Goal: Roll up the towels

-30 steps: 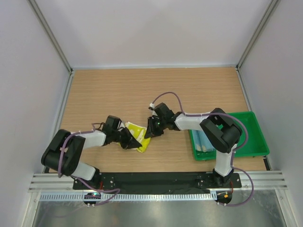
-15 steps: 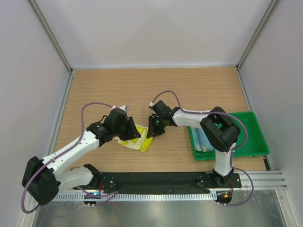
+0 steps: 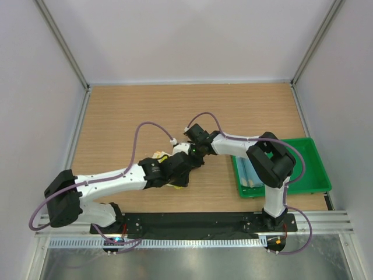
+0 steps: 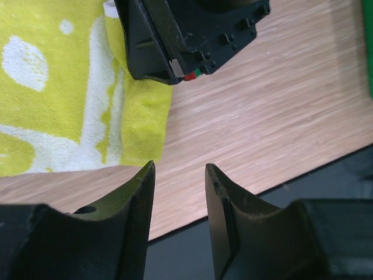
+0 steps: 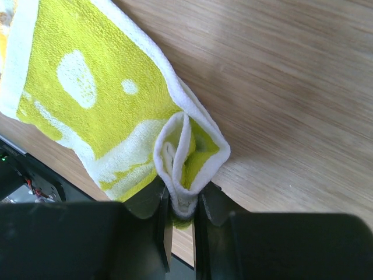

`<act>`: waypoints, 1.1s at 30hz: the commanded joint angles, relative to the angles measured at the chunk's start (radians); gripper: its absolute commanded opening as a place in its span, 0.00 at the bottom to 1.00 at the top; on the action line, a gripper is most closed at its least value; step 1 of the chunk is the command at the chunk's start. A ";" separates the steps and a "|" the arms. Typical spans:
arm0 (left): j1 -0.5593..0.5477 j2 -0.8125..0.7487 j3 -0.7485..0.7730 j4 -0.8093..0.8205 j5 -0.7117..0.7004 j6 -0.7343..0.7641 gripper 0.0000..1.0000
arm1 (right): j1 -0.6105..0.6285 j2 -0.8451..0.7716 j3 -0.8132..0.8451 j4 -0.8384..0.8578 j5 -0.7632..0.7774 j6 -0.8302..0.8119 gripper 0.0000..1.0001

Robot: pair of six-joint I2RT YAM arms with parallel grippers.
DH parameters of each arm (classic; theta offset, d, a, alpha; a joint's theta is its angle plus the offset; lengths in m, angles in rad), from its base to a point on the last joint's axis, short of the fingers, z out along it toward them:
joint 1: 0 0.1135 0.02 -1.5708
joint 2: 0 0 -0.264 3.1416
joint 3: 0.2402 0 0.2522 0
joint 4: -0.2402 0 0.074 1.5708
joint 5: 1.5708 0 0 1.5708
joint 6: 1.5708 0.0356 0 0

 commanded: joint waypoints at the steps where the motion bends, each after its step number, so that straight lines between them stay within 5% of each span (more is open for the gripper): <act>1: -0.036 0.053 0.042 0.036 -0.122 0.025 0.41 | 0.010 -0.013 0.026 -0.057 0.023 -0.013 0.06; 10: -0.059 0.197 0.054 0.033 -0.187 0.054 0.44 | 0.013 -0.018 0.026 -0.060 0.013 -0.015 0.05; 33: -0.076 0.279 -0.052 0.004 -0.148 0.029 0.45 | 0.013 -0.039 0.017 -0.044 -0.003 0.004 0.05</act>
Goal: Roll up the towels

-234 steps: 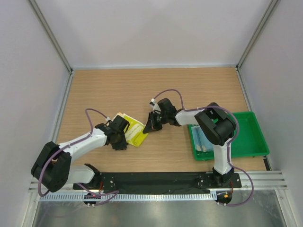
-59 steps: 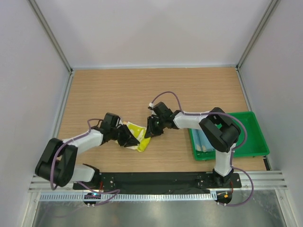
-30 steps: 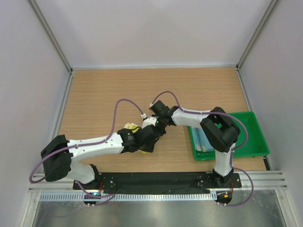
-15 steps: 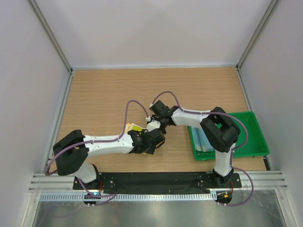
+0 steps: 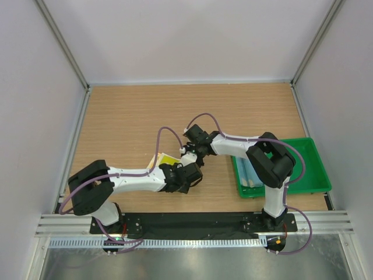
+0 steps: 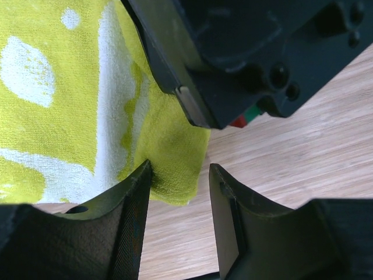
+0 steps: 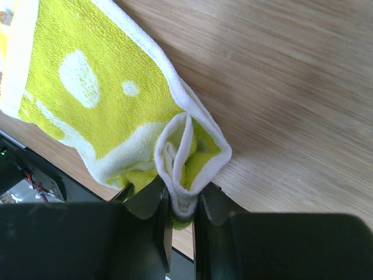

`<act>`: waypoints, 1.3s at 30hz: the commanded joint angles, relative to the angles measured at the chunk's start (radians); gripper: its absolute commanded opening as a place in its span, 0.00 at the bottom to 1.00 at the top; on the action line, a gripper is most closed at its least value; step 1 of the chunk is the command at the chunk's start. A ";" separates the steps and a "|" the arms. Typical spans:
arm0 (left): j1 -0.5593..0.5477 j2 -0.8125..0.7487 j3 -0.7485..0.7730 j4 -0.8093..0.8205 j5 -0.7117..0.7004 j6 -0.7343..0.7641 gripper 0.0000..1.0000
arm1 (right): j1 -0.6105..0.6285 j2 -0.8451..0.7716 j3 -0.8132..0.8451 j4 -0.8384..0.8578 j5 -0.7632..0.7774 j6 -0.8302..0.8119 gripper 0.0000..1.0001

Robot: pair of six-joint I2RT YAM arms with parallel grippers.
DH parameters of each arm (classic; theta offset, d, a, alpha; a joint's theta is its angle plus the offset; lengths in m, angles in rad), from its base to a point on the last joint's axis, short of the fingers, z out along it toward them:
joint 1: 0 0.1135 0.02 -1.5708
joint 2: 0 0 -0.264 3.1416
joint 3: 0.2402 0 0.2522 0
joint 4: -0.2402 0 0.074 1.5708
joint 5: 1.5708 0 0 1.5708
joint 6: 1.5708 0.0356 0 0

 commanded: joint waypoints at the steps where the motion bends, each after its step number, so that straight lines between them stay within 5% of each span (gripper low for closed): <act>1: -0.006 0.033 -0.025 -0.046 0.005 -0.016 0.45 | 0.007 -0.039 0.013 -0.022 0.004 0.001 0.06; 5: -0.006 0.040 -0.029 -0.054 0.007 -0.009 0.35 | 0.004 -0.042 0.019 -0.033 0.003 -0.008 0.10; 9: -0.006 0.056 -0.032 -0.057 -0.001 -0.001 0.10 | 0.006 -0.036 0.028 -0.048 0.000 -0.018 0.12; 15: -0.004 0.020 -0.051 -0.011 0.071 0.019 0.00 | 0.004 -0.033 0.025 -0.066 0.016 -0.030 0.22; 18: -0.003 -0.023 -0.054 0.004 0.127 0.034 0.00 | -0.008 -0.034 0.016 -0.074 0.026 -0.034 0.37; 23: 0.028 -0.103 -0.063 0.013 0.197 0.037 0.00 | -0.045 -0.031 0.040 -0.123 0.052 -0.082 0.46; 39: 0.195 -0.298 -0.236 0.203 0.468 -0.026 0.00 | -0.148 -0.059 0.156 -0.326 0.240 -0.174 0.49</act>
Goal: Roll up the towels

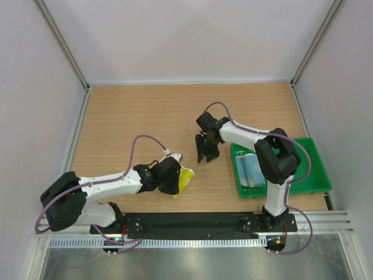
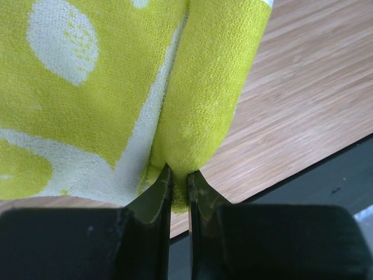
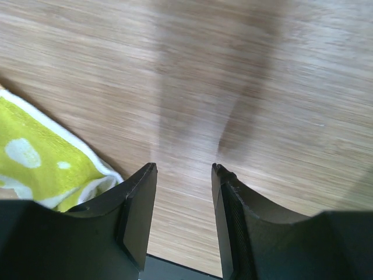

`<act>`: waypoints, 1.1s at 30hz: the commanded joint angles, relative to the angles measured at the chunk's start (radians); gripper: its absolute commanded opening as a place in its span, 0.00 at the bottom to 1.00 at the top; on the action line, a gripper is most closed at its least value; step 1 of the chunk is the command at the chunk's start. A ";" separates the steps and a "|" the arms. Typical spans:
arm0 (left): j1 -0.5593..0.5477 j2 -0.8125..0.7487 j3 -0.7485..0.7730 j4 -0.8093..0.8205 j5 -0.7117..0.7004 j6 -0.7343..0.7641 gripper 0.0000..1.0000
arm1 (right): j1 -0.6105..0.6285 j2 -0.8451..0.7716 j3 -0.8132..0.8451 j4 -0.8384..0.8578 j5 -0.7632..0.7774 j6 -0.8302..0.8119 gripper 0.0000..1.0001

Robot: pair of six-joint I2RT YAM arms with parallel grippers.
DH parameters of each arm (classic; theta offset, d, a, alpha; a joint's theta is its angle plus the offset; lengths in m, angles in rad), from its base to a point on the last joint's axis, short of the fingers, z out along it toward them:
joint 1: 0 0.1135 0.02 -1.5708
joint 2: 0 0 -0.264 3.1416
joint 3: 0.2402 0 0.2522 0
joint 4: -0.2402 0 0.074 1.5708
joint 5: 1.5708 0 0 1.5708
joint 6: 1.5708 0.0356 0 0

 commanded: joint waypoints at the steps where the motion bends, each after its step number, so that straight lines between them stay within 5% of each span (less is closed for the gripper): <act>1: 0.069 -0.047 -0.045 0.125 0.163 -0.026 0.00 | -0.003 -0.072 0.048 -0.057 0.076 -0.029 0.49; 7: 0.235 -0.052 -0.073 0.216 0.402 -0.078 0.00 | -0.005 -0.169 0.005 -0.032 0.062 -0.015 0.49; 16: 0.368 0.020 -0.130 0.353 0.573 -0.266 0.00 | -0.003 -0.347 -0.276 0.331 -0.257 0.059 0.50; 22: 0.440 0.112 -0.257 0.617 0.676 -0.411 0.00 | -0.002 -0.330 -0.405 0.554 -0.355 0.166 0.51; 33: 0.540 0.232 -0.257 0.522 0.711 -0.405 0.00 | 0.023 -0.272 -0.462 0.683 -0.377 0.175 0.52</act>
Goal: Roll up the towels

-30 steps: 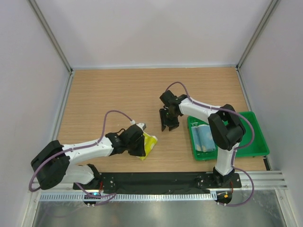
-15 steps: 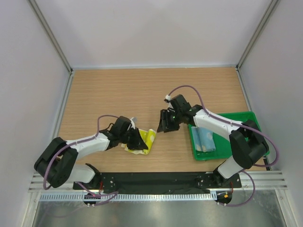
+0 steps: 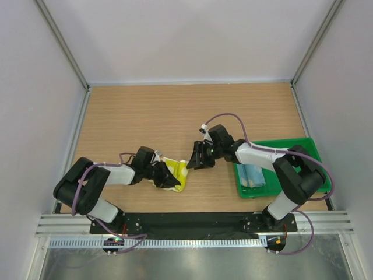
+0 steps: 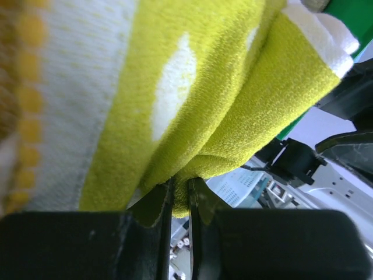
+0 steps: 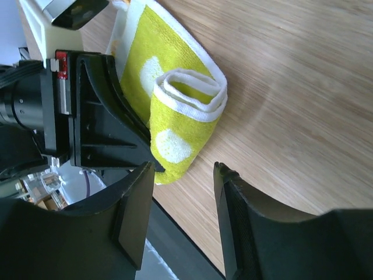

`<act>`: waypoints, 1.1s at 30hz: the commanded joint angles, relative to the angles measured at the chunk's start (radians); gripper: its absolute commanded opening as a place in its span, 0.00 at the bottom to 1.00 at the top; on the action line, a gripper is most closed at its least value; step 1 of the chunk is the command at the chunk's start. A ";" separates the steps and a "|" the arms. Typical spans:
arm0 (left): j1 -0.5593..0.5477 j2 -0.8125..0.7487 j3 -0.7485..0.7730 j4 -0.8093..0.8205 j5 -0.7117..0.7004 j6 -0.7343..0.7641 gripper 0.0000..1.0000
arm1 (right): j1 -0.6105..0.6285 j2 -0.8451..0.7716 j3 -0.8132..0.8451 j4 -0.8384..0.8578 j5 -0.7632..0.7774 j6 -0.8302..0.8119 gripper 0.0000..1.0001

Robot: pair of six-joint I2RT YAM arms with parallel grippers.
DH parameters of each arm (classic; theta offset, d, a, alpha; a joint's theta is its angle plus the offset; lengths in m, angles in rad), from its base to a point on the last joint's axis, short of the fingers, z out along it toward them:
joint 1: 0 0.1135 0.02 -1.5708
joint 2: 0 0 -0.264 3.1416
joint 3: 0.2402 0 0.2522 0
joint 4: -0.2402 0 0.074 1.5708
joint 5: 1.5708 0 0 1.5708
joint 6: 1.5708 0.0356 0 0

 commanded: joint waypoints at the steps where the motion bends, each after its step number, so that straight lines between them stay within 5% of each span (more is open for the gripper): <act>1: 0.050 0.064 -0.003 -0.053 0.021 0.014 0.00 | 0.015 0.030 -0.030 0.121 -0.027 0.010 0.52; 15: 0.089 0.195 0.041 -0.038 0.130 0.077 0.00 | 0.047 0.191 -0.112 0.371 -0.073 0.019 0.66; 28: 0.103 0.140 0.115 -0.262 0.020 0.264 0.03 | 0.052 0.246 -0.115 0.379 -0.023 0.060 0.32; 33: 0.087 0.046 0.151 -0.395 -0.099 0.338 0.20 | 0.053 0.237 -0.066 0.290 0.015 0.068 0.22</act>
